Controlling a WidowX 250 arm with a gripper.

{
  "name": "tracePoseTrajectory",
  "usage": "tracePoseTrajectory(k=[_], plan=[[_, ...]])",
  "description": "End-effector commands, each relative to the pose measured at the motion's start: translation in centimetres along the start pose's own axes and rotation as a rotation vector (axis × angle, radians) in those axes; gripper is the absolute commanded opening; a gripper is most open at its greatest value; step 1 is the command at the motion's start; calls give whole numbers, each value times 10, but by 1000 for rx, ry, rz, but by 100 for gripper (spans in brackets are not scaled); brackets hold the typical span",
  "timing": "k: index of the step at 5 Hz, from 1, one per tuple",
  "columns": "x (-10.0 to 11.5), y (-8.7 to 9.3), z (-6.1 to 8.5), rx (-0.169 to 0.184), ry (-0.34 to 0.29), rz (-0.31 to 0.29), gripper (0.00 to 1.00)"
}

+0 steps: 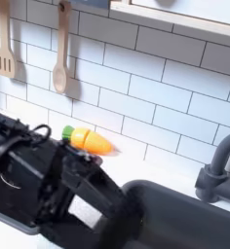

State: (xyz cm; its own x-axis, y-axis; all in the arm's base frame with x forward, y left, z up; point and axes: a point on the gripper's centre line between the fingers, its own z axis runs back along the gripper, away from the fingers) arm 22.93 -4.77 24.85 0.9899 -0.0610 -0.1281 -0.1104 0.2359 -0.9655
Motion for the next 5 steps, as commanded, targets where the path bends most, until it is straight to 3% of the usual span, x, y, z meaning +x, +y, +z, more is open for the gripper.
tracePoseTrajectory(k=[1,2,4,5], plan=[[8,13,52,324,-139,8,100],[11,18,82,568,-241,70,100],[2,20,103,968,-333,88,100],[-4,25,109,1062,-361,69,100]])
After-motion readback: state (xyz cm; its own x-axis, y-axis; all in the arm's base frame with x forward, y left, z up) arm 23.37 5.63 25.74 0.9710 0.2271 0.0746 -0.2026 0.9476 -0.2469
